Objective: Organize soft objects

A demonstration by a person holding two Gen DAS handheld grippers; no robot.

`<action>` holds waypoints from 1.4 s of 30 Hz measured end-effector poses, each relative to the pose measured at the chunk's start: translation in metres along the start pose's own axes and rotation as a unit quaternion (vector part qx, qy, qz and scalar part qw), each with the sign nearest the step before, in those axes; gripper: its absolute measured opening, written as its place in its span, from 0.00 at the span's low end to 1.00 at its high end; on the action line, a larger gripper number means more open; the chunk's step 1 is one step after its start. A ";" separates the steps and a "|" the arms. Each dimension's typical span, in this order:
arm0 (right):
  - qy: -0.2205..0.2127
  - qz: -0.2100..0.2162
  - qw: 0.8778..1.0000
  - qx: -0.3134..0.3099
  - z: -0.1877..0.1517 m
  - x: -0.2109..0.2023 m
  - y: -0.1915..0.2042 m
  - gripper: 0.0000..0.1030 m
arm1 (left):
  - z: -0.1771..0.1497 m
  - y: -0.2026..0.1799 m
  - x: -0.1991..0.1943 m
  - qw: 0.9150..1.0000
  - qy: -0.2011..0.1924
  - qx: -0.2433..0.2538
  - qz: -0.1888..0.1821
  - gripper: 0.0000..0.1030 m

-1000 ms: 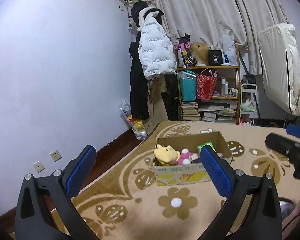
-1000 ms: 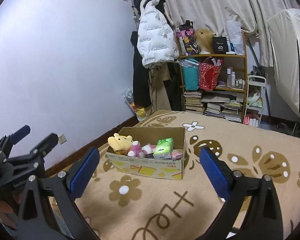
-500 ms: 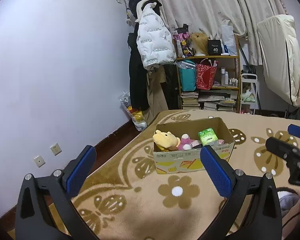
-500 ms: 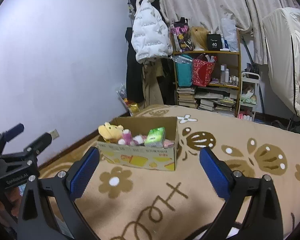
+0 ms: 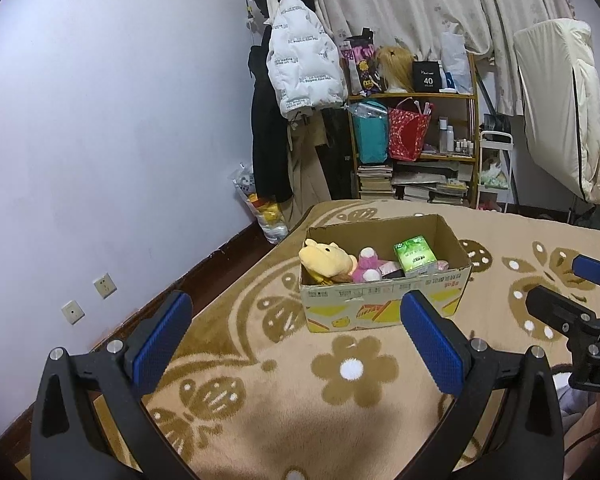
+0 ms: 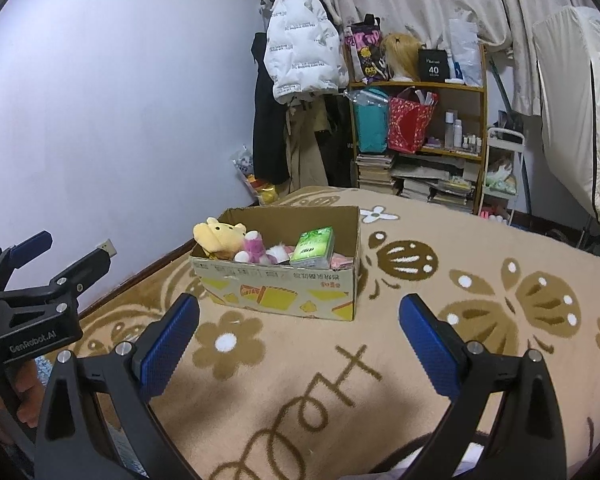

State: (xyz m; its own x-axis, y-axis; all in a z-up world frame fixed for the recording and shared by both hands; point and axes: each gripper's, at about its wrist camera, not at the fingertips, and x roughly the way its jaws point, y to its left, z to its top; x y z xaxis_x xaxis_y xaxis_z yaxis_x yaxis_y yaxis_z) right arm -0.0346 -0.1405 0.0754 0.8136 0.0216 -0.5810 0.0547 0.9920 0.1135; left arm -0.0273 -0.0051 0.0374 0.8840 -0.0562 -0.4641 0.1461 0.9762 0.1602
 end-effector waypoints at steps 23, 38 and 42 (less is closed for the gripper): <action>0.008 -0.002 1.000 0.008 0.000 0.004 -0.003 1.00 | -0.004 -0.004 0.007 1.000 0.011 0.014 0.004 1.00; 0.009 -0.002 1.000 0.007 0.001 0.004 -0.004 1.00 | -0.005 -0.006 0.008 1.000 0.015 0.022 -0.002 1.00; 0.009 -0.002 1.000 0.006 0.001 0.004 -0.004 1.00 | -0.005 -0.007 0.008 1.000 0.016 0.021 -0.002 1.00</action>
State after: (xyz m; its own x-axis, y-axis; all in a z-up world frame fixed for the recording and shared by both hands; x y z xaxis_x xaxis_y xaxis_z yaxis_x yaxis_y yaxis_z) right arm -0.0312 -0.1443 0.0733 0.8031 0.0196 -0.5955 0.0655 0.9905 0.1209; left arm -0.0234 -0.0111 0.0279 0.8688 -0.0525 -0.4924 0.1686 0.9663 0.1945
